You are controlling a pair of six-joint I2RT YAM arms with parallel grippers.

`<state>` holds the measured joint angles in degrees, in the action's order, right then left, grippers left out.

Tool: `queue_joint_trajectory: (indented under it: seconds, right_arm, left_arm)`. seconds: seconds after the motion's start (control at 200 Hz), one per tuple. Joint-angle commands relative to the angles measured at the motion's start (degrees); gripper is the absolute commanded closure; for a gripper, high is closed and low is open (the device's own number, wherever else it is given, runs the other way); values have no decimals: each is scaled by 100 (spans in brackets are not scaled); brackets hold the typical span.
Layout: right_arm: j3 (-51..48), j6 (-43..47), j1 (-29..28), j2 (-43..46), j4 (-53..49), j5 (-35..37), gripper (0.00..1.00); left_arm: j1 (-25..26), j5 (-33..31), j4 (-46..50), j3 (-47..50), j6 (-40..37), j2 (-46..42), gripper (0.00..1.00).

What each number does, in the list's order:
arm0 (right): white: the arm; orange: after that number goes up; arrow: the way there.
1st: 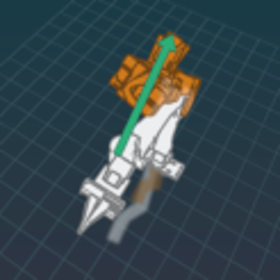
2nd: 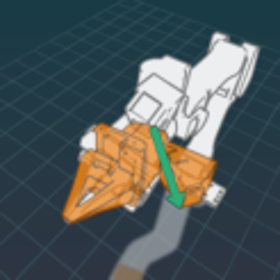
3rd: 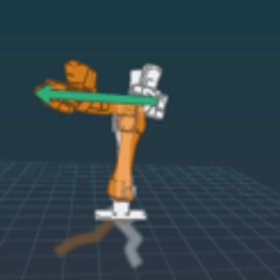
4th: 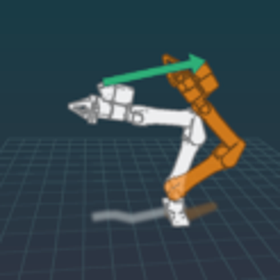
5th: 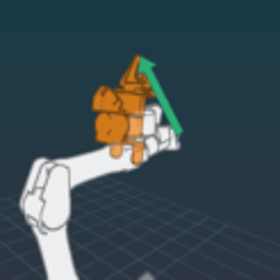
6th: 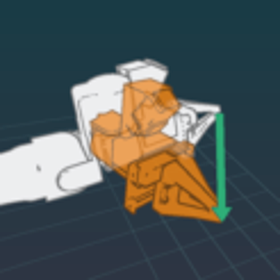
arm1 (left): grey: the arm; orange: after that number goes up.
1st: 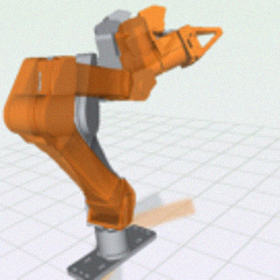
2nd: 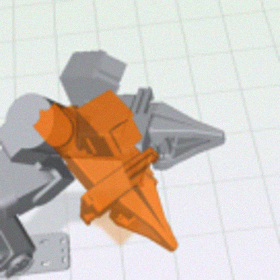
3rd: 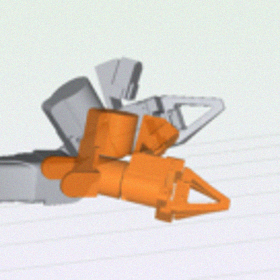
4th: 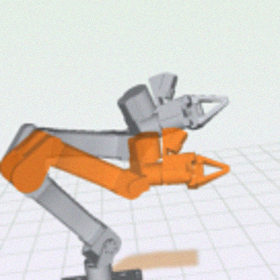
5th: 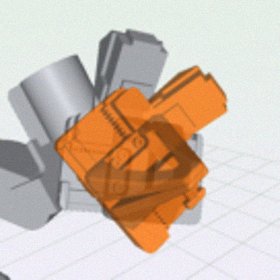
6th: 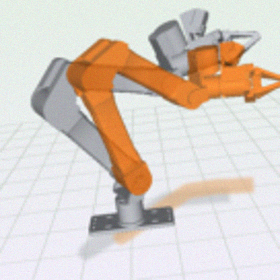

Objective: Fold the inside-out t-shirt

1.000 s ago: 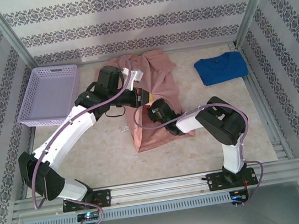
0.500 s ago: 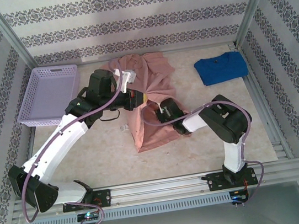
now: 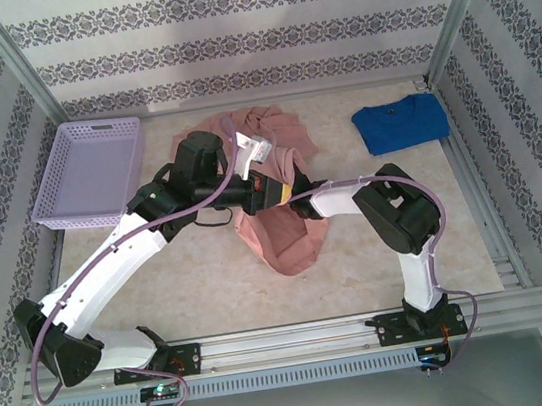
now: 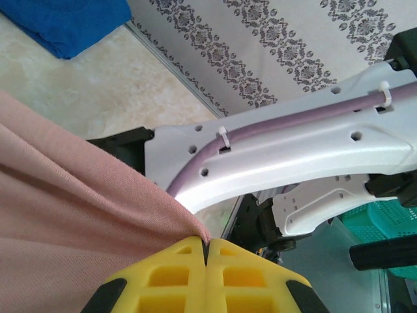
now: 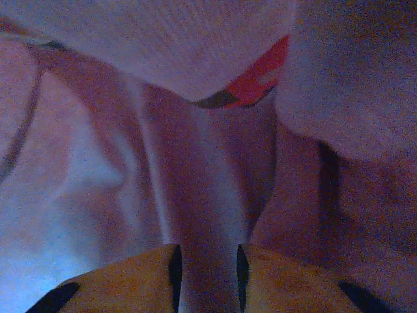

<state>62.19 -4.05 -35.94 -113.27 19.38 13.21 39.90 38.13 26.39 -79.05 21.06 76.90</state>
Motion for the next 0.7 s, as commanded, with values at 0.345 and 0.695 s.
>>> queue_joint_trajectory:
  seconds: [0.345,0.695]
  right_arm:
    - [876,810,129,-256,-1827,206,51]
    - [1658,1363,44,-567,-2734,20,38]
  left_arm:
    - [116,-319,-458,-635,-98,-421,100]
    - [115,-176,-590,-583,-96,-397,100]
